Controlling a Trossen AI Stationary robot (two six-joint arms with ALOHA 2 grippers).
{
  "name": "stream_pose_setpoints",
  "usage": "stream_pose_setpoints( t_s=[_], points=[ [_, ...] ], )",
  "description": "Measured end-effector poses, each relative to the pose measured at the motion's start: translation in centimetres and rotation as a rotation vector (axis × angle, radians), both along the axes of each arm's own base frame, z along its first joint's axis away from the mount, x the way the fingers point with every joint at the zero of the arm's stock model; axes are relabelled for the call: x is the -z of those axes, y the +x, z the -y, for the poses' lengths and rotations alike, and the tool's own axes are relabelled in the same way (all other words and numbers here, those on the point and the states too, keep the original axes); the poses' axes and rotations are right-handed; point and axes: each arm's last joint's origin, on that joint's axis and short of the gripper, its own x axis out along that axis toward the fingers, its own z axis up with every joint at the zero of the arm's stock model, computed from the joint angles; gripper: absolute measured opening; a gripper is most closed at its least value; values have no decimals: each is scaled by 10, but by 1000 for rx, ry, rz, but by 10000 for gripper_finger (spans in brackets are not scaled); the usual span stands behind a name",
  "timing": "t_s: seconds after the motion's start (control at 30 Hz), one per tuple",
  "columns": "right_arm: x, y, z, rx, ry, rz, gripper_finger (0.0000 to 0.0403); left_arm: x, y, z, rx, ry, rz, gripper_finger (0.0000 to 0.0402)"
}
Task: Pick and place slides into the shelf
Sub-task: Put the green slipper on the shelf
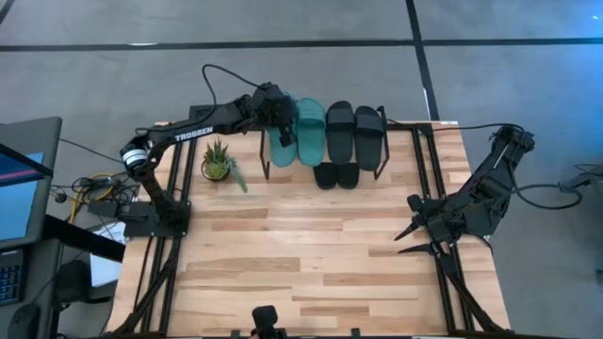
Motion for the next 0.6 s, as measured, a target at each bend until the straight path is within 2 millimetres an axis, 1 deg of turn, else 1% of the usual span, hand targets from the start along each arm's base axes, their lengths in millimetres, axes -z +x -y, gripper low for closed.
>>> stream_pose_setpoints(
  t_s=[0.6],
  points=[
    [-1, 0, 0, 0, 6, 5, 122, 2, -1, -1, -19, -39, 8, 0]
  ],
)
